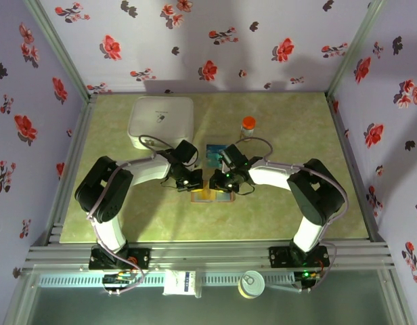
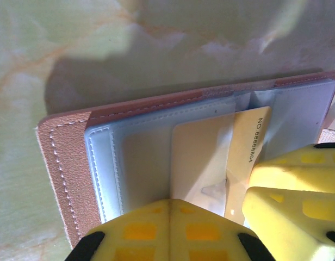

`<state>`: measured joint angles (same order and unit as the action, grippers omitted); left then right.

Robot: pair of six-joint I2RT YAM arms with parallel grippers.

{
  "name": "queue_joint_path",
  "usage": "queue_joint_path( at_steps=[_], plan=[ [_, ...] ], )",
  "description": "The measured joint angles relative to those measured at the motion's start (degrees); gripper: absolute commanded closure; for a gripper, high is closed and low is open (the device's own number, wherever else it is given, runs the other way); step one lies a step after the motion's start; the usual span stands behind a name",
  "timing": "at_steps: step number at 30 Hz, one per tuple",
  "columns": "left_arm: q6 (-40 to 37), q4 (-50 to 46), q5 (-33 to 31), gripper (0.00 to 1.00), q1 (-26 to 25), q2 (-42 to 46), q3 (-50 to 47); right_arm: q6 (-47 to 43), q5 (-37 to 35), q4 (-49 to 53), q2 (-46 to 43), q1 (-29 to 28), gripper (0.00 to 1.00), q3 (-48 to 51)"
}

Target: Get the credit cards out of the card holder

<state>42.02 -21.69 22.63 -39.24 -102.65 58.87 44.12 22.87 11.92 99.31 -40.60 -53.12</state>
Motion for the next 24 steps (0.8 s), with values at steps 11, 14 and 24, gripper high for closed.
queue_joint_path(
  at_steps=[11,14,24],
  plan=[
    [0.0,0.02,-0.09,1.0,0.0,0.0,0.0,-0.2,-1.88,1.9,-0.57,0.0,0.72,0.0],
    [0.0,0.04,-0.09,1.0,0.0,0.0,0.0,-0.17,-1.84,1.84,-0.57,-0.02,0.72,0.0],
    [0.0,0.17,-0.09,1.0,0.0,0.0,-0.07,0.76,-0.33,-1.46,-0.61,0.0,0.78,1.29]
  ],
)
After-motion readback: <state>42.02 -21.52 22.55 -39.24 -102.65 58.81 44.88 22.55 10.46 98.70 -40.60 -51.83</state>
